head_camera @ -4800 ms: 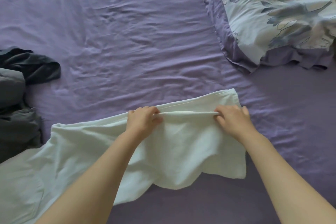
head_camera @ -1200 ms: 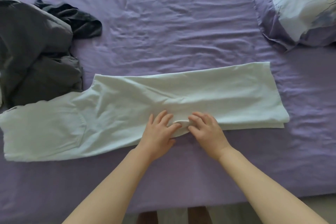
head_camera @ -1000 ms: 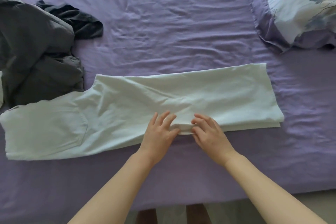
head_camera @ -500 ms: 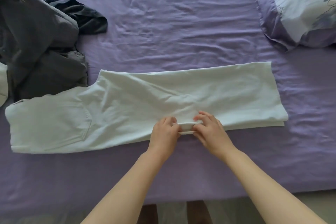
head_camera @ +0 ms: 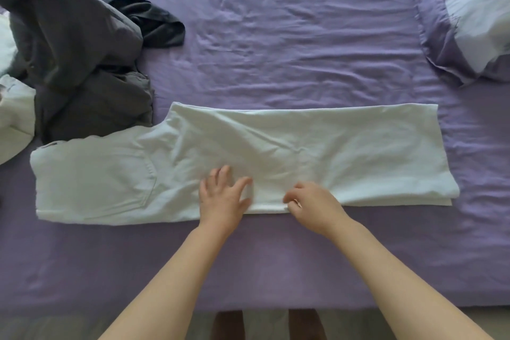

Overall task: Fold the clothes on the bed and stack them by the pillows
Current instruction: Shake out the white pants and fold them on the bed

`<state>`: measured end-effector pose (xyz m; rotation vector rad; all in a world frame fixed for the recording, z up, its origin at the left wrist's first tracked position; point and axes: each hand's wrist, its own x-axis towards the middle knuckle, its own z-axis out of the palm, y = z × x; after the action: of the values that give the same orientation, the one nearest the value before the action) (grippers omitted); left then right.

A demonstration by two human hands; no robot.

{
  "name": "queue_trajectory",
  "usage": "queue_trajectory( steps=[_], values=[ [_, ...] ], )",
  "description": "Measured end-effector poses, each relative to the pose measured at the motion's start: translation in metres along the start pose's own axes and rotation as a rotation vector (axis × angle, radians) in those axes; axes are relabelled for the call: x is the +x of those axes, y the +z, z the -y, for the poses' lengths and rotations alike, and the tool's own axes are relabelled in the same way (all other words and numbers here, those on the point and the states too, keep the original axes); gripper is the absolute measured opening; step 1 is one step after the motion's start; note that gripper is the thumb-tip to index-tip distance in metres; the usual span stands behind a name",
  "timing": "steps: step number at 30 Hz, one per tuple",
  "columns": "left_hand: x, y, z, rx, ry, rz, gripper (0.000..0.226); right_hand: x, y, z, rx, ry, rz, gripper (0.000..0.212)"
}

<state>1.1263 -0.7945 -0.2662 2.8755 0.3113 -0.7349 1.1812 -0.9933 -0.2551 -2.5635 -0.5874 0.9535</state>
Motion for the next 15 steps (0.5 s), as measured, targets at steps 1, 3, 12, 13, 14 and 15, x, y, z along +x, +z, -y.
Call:
queue_trajectory(
  steps=[1,3,12,13,14,15],
  values=[
    [-0.001,0.004,0.004,0.037,-0.021,0.027,0.06,0.003,0.005,0.005,-0.07,-0.037,-0.047,0.036],
    [0.002,0.009,0.012,0.044,-0.08,0.103,0.085,0.003,0.014,0.008,-0.246,-0.061,0.026,0.05],
    [0.029,-0.004,0.069,0.124,-0.107,0.044,0.087,0.063,0.012,0.073,-0.289,-0.02,-0.121,0.056],
    [0.034,-0.007,0.076,0.145,-0.098,0.036,0.09,0.078,0.012,0.085,-0.317,-0.077,-0.093,0.058],
    [0.038,-0.009,0.082,0.161,-0.088,0.031,0.095,0.093,0.013,0.093,-0.353,-0.111,-0.056,0.06],
    [0.042,-0.011,0.09,0.166,-0.081,0.03,0.1,0.108,0.015,0.099,-0.387,-0.112,-0.013,0.062]
  ],
)
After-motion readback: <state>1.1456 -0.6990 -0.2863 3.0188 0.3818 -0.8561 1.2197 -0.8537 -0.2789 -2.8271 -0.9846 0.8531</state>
